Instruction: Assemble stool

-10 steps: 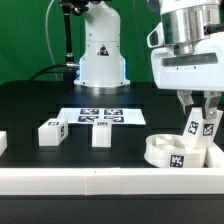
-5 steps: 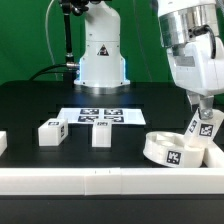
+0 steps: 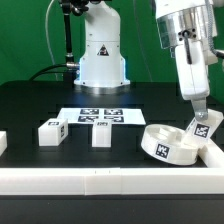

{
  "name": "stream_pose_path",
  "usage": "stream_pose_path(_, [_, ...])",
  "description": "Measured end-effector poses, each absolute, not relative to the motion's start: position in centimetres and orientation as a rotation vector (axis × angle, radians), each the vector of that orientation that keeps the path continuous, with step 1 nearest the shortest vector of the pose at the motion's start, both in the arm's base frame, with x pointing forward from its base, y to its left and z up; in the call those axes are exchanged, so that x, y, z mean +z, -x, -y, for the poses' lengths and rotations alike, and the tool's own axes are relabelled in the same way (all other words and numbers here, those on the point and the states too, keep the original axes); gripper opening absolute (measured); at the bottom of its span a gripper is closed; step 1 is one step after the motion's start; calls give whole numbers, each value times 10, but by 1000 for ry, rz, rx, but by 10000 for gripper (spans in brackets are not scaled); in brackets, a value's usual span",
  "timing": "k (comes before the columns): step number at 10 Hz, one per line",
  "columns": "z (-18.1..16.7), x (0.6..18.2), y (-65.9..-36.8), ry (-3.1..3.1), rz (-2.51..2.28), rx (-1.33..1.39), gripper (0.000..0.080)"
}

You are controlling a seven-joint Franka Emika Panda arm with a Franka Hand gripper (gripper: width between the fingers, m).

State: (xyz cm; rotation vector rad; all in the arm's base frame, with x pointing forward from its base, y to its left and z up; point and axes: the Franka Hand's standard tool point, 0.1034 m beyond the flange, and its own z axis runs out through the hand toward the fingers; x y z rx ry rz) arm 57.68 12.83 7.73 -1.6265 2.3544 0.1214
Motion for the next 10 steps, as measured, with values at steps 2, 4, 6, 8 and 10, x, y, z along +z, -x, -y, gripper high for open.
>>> stream_pose_path(2, [-128,77,-578,1538,-2405,134,339])
stream_pose_path(4, [-128,77,-577,1553,-2395,132,427])
stream_pose_path(6, [-122,84,-579,1635,-2339,130,559])
stream_pose_path(8, [-112,94,-582,1681,-2293,104,634])
stream_pose_path(10, [-114,91,-580,1689,-2293,109,649])
